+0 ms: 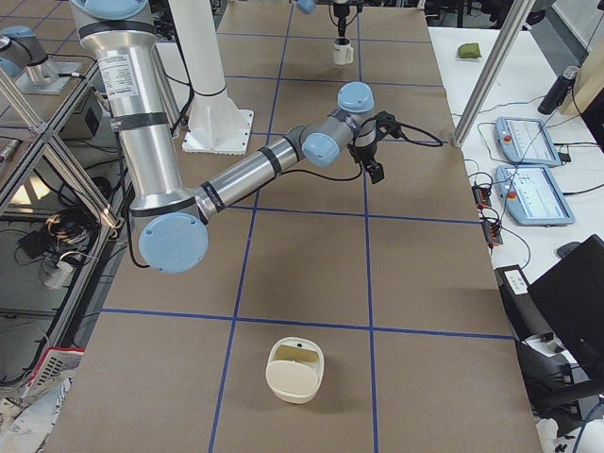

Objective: Left arm hands cup to right arm to dump lemon

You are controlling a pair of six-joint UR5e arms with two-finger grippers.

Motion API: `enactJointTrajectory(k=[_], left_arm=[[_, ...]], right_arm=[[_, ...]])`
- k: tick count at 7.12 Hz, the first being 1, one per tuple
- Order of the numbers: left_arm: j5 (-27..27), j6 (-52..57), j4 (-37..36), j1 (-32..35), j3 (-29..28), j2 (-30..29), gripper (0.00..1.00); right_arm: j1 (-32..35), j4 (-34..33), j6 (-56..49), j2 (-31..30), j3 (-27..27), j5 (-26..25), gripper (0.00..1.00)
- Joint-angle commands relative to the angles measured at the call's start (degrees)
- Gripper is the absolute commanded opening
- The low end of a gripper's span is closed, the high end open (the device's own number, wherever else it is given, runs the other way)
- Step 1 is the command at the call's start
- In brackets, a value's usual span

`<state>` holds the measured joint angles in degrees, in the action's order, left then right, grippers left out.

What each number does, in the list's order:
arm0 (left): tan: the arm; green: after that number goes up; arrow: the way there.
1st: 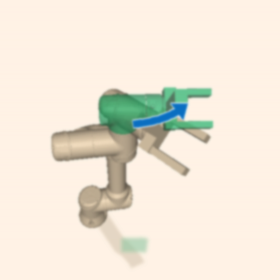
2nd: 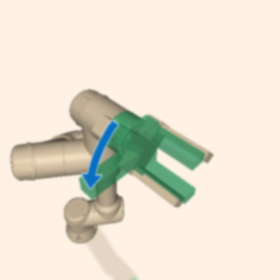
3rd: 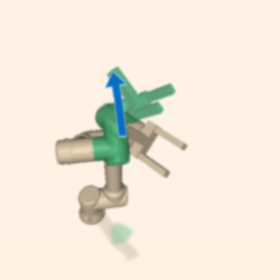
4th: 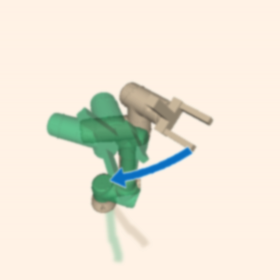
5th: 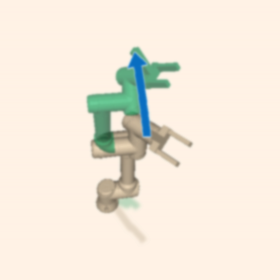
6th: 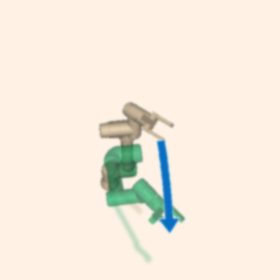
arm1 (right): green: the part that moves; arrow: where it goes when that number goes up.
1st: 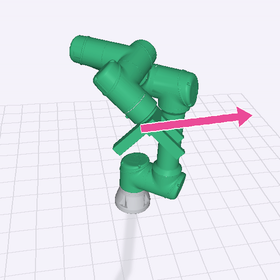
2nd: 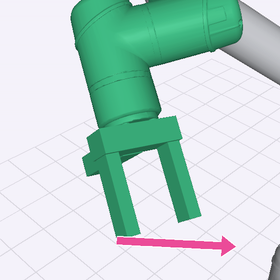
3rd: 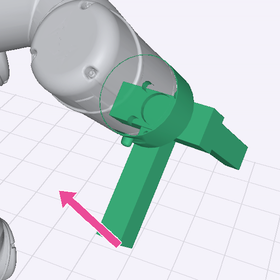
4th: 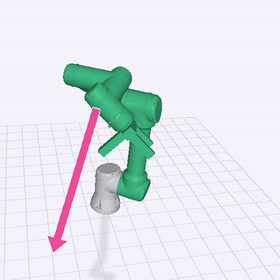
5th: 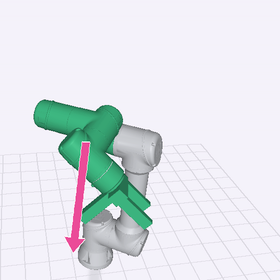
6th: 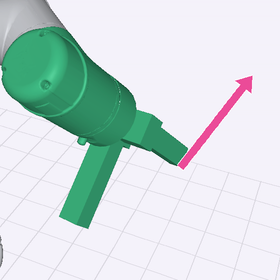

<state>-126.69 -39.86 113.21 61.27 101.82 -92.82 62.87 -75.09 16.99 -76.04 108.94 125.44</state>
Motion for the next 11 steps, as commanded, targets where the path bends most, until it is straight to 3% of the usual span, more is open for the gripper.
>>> enactJointTrajectory(k=[1, 3, 6, 10, 11], left_arm=[[-0.1, -6.5, -15.3, 1.7, 3.6, -10.3, 0.0], [-0.2, -27.5, -18.5, 1.5, 1.3, -21.5, 0.0], [-5.0, -50.6, -17.9, 0.7, -5.7, -35.9, 0.0], [-4.9, -60.4, -17.4, -5.3, -6.5, -41.7, 0.0], [-4.9, -62.9, -17.0, -6.8, -8.0, -44.0, 0.0]], right_arm=[[-3.3, 1.9, 0.1, 3.7, -0.2, -4.7, 0.96], [-7.8, 14.3, 0.6, 4.8, -3.8, -9.9, 0.98], [-12.7, 17.7, 0.8, 11.4, -6.7, -17.5, 0.96], [-26.2, 32.3, 2.0, 11.6, -6.7, -39.6, 0.96], [-30.5, 32.9, 3.3, 13.8, -7.2, -47.0, 0.96]])
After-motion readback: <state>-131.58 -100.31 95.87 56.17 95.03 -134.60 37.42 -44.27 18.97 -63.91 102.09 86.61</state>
